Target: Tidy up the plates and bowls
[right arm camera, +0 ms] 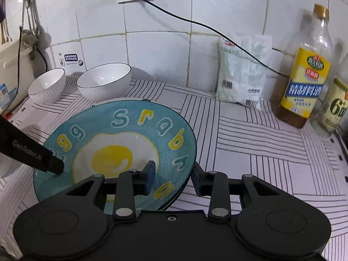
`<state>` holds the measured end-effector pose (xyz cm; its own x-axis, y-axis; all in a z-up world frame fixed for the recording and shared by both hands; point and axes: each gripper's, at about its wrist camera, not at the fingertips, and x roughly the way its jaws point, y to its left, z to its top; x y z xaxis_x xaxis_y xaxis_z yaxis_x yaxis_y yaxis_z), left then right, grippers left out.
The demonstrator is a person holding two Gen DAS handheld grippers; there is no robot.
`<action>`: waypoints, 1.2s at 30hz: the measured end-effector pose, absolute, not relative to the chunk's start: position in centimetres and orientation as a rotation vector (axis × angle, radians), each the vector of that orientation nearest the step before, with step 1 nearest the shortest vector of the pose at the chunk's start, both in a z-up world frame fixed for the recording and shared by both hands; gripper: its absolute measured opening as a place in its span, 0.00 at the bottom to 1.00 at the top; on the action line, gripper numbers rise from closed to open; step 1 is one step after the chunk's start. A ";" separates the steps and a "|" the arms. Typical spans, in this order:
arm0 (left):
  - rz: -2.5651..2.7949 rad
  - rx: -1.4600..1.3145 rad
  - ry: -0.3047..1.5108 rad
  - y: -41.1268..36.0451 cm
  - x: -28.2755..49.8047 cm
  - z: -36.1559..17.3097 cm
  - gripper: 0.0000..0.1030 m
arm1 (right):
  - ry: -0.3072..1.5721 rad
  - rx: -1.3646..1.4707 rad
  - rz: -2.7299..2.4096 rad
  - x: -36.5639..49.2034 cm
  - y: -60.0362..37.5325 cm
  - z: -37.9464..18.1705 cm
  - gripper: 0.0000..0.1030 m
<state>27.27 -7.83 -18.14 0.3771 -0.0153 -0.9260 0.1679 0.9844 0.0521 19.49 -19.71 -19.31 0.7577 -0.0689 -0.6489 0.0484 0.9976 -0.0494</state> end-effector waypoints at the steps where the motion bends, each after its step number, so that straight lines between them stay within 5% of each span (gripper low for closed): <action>1: -0.120 0.149 1.178 -7.8 27.3 -18.1 0.28 | 0.706 -0.047 -0.069 19.5 -19.5 -19.4 0.40; 16: -0.212 0.150 1.116 -6.6 22.6 -12.5 0.27 | 0.697 0.024 -0.038 15.8 -19.4 -15.0 0.39; 32: -0.243 0.213 0.999 -1.6 13.4 -7.5 0.34 | 0.632 0.002 0.020 8.5 -16.0 -8.1 0.66; 36: -0.247 0.216 0.979 0.1 12.2 -7.4 0.43 | 0.642 0.038 0.015 7.3 -15.3 -8.8 0.68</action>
